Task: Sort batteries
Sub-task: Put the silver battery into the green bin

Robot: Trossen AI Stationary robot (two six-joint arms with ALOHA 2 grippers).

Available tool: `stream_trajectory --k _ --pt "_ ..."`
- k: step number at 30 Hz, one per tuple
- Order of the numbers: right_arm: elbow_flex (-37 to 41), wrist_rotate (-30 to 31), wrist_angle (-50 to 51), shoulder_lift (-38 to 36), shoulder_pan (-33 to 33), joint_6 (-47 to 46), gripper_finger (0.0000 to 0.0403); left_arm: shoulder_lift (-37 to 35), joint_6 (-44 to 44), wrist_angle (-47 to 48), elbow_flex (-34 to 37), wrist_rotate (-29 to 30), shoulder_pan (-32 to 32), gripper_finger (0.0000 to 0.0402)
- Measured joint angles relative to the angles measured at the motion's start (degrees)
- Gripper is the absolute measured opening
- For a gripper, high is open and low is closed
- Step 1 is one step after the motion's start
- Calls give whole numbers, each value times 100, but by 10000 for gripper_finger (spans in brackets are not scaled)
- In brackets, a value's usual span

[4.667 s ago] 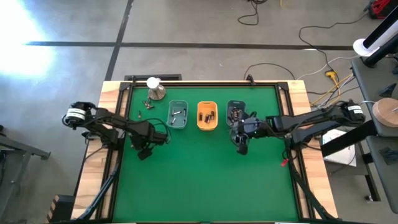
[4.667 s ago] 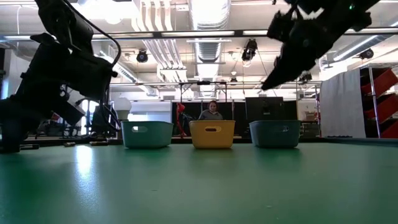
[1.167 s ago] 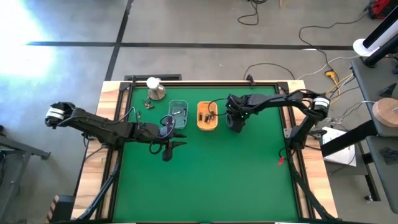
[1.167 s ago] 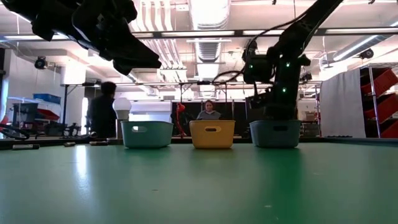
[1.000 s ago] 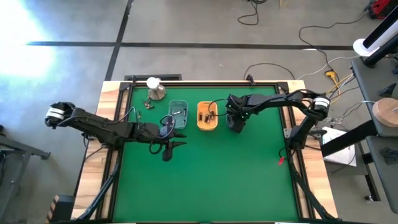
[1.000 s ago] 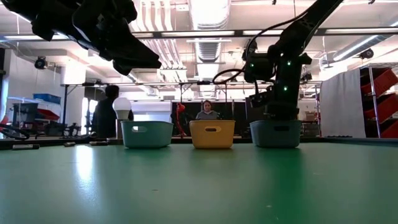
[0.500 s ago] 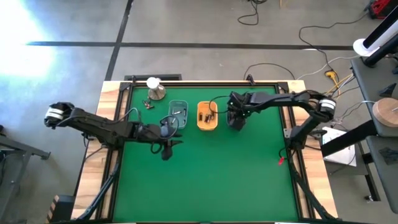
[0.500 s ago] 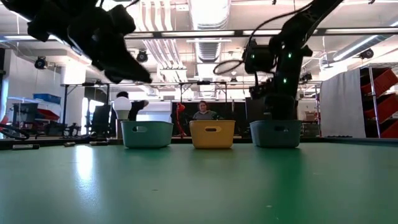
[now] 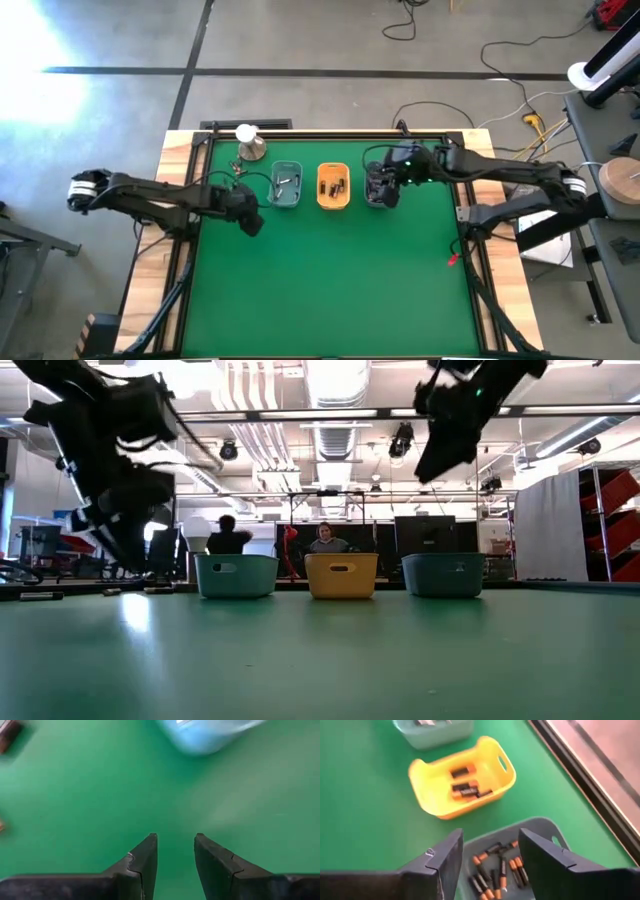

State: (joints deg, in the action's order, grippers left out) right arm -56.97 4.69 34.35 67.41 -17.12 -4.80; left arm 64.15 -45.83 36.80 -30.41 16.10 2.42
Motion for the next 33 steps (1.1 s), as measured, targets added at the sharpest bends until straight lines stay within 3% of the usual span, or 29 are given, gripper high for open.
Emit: stream_trajectory --k 5,11,25,30,33 --pt "13 -1 4 -433 242 -194 174 230 -305 788 -190 -63 450 109" --pt "58 -1 167 -556 417 -470 166 620 703 929 -467 -536 930 109" --pt "309 514 433 -545 1156 -614 169 853 1851 2111 -556 -966 2473 110" --pt "397 734 438 -545 1305 -639 162 918 1793 2387 -555 -1232 2774 113" --pt "487 751 432 -545 1357 -706 160 1045 1579 2642 -549 -1041 2948 123"
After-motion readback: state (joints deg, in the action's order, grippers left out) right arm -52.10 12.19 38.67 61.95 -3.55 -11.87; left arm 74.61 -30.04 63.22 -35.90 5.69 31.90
